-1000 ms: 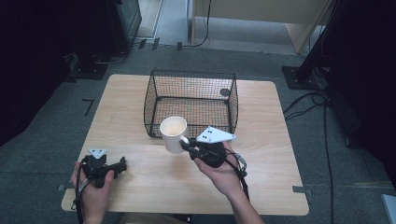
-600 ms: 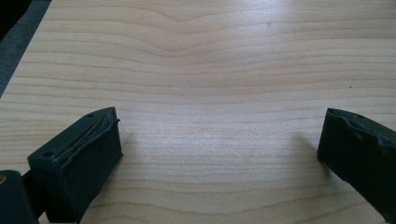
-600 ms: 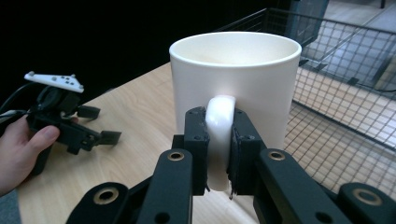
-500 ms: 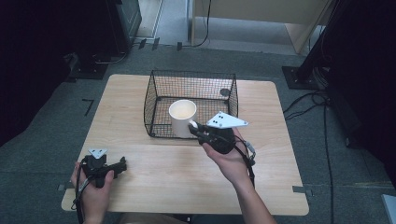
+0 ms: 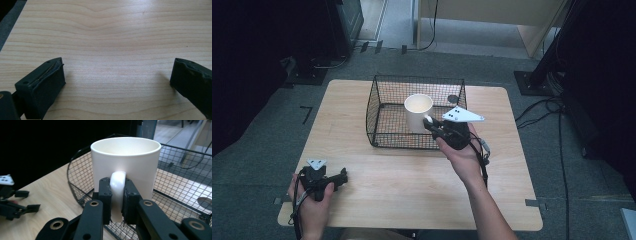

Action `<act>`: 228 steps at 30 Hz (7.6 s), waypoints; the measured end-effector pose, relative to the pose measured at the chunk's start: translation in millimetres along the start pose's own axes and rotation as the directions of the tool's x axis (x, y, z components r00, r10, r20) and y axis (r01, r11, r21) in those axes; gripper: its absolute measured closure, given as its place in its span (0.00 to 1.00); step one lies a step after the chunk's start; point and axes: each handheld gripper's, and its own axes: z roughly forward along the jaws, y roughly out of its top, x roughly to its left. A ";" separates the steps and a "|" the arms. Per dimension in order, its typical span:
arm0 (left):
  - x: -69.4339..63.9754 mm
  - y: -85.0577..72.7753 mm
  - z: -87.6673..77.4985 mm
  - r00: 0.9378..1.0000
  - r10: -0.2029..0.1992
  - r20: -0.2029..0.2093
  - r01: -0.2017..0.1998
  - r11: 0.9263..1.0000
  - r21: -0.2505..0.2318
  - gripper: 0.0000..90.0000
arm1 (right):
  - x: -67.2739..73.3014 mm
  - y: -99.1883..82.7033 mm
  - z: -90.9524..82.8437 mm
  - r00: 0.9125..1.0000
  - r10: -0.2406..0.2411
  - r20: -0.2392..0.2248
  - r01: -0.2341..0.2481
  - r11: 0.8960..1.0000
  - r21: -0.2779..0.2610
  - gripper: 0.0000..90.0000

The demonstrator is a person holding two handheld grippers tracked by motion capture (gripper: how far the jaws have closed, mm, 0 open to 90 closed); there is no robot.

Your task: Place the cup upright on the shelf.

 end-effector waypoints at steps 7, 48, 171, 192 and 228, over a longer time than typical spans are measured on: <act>-0.1 0.0 0.0 1.000 0.001 0.000 -0.001 1.000 0.000 0.00 | -18.0 -2.9 15.1 0.999 0.015 0.049 -0.016 1.000 0.009 0.90; -0.2 0.0 -0.1 1.000 0.008 0.004 -0.008 1.000 0.002 0.00 | -62.4 -36.3 87.9 0.974 0.163 0.158 -0.190 0.965 0.178 0.89; -0.2 0.2 0.0 1.000 0.011 0.006 -0.011 1.000 0.003 0.00 | -103.1 -163.2 -93.8 0.911 0.159 0.380 -0.241 0.954 0.177 0.00; -0.2 0.2 0.0 1.000 0.011 0.006 -0.011 1.000 0.003 0.00 | -125.6 -201.7 -109.8 0.859 0.181 0.478 -0.306 0.931 0.197 0.00; -0.2 0.1 -0.1 1.000 0.012 0.006 -0.012 1.000 0.003 0.00 | -133.4 -227.4 -123.5 0.820 0.168 0.547 -0.337 0.914 0.225 0.00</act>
